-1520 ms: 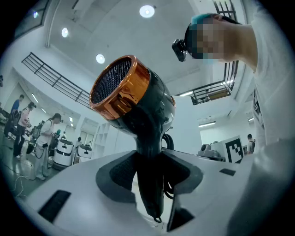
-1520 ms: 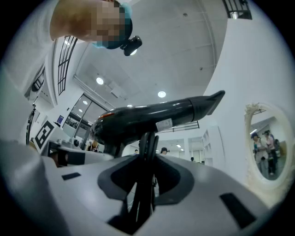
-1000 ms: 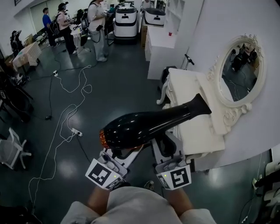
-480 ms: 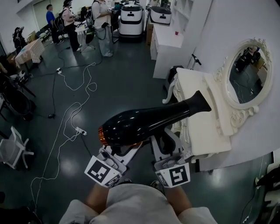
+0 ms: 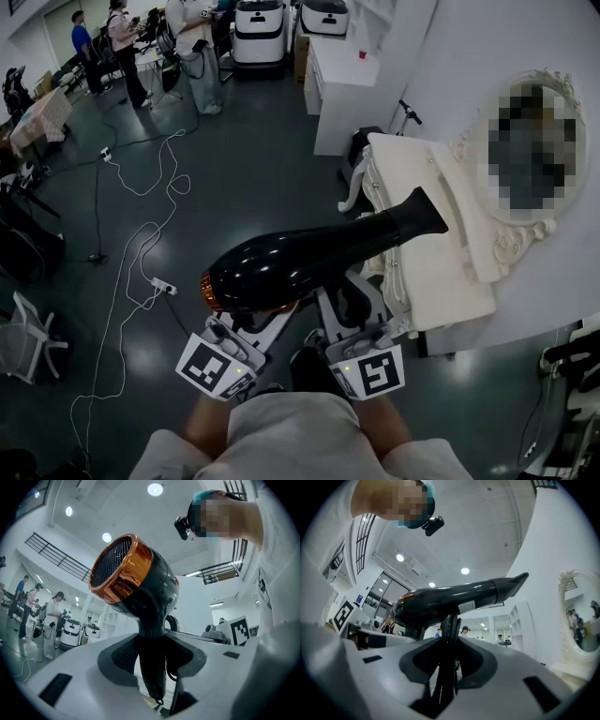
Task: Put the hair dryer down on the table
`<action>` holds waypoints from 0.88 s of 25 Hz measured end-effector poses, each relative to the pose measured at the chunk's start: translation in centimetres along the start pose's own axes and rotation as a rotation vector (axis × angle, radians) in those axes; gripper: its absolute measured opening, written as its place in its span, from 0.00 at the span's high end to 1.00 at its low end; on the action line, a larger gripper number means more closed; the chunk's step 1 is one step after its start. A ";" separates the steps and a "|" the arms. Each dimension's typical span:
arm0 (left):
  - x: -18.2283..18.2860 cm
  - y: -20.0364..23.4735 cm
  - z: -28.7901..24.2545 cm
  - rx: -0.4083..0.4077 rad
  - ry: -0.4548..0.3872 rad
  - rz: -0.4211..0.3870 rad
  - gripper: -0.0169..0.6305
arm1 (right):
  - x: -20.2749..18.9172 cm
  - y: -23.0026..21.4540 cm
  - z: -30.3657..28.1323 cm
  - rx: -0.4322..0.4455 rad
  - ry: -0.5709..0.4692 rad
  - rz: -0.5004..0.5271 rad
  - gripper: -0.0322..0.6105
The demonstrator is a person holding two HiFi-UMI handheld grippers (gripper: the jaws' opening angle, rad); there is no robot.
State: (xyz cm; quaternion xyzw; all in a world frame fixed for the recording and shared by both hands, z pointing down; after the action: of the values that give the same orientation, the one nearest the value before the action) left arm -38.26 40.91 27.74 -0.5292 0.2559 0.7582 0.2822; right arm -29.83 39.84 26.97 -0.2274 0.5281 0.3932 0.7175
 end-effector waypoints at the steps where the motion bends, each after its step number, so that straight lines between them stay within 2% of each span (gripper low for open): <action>1: -0.3 0.6 -0.8 -0.002 -0.002 0.001 0.71 | -0.3 -0.8 -0.7 -0.001 -0.001 0.004 0.79; 13: -3.9 9.1 -15.4 -0.030 0.003 -0.001 0.71 | -4.6 -14.2 -10.2 -0.025 -0.015 0.024 0.79; 22: -8.2 10.8 -27.2 -0.087 0.048 0.005 0.71 | -7.3 -25.9 -12.3 -0.082 0.004 0.036 0.79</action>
State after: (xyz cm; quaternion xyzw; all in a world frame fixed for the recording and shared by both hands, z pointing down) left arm -25.61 13.33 28.09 -0.5581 0.2307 0.7565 0.2508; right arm -17.10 13.11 27.31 -0.2479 0.5169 0.4268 0.6994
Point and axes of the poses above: the fingertips, and each gripper's own axes: z backward along the fingers, y to its left, x out of its top, the point moved 2 cm from there along z, backward along the fingers, and after that the axes turned 7 degrees about -y, right-handed, at the moved point
